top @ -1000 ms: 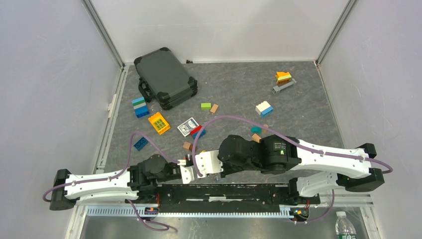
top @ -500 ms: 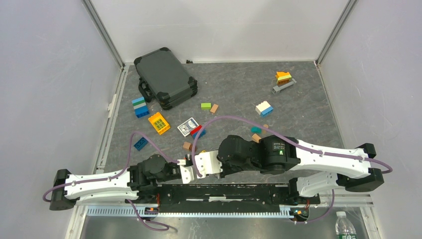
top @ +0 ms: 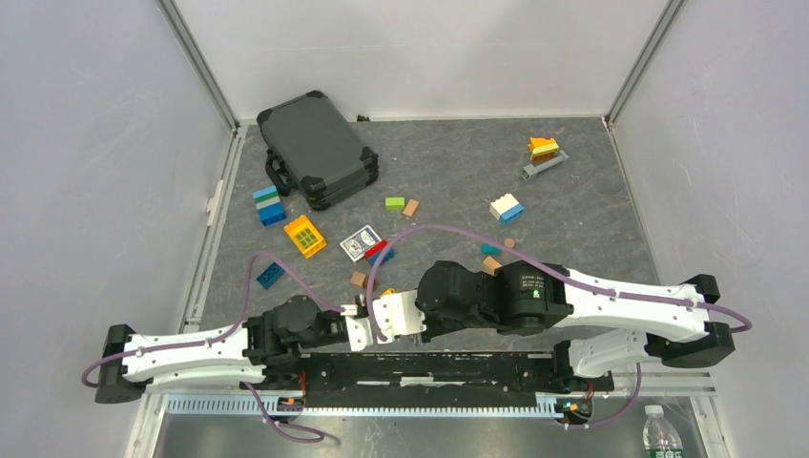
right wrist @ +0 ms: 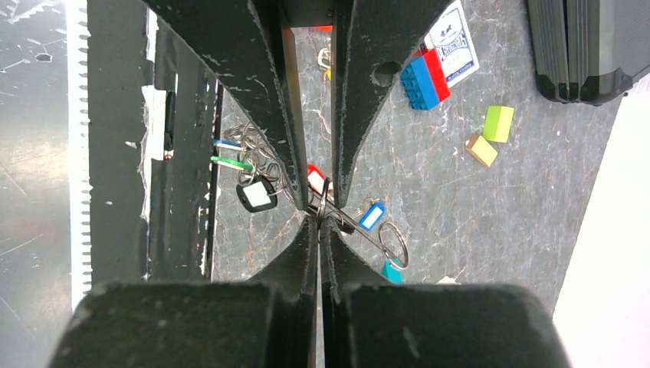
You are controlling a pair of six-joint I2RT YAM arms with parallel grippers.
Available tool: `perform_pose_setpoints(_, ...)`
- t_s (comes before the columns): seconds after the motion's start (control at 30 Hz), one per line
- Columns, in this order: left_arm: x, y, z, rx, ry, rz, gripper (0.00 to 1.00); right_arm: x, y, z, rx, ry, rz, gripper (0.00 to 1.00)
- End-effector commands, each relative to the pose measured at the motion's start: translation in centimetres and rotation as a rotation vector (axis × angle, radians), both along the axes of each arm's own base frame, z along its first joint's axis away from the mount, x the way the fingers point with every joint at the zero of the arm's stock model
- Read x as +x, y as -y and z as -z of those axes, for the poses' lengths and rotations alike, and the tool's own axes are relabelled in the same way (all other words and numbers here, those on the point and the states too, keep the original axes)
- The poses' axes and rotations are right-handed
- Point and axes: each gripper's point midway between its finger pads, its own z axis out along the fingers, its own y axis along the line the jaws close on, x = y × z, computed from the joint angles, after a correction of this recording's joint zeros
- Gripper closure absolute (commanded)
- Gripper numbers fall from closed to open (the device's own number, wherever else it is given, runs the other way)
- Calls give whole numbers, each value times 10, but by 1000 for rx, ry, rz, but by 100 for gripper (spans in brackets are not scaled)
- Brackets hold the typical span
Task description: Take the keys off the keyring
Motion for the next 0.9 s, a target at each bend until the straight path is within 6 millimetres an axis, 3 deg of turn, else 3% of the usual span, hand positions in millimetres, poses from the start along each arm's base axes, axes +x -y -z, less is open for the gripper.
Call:
perform_pose_setpoints(0.0, 0, 2, -15, -14, -12, -4, 75, 0, -7, -15, 71, 14, -7, 100)
perform_pose_setpoints(0.17, 2, 3, -13, 5, -15, -11, 83, 0, -6, -13, 65, 9, -9, 100)
perform_pose_setpoints(0.3, 2, 3, -14, 18, -15, -11, 97, -2, -8, -13, 69, 5, -14, 100)
perform_pose_setpoints(0.5, 2, 4, -18, 9, -25, -11, 98, 1, -10, -19, 113, 19, -5, 99)
perform_pose_setpoints(0.77, -1, -6, -37, -103, -34, -7, 98, 1, -11, -38, 311, 61, -35, 79)
perform_pose_setpoints(0.87, -3, -12, -46, -151, -44, -2, 98, -1, -11, -41, 392, 73, -58, 76)
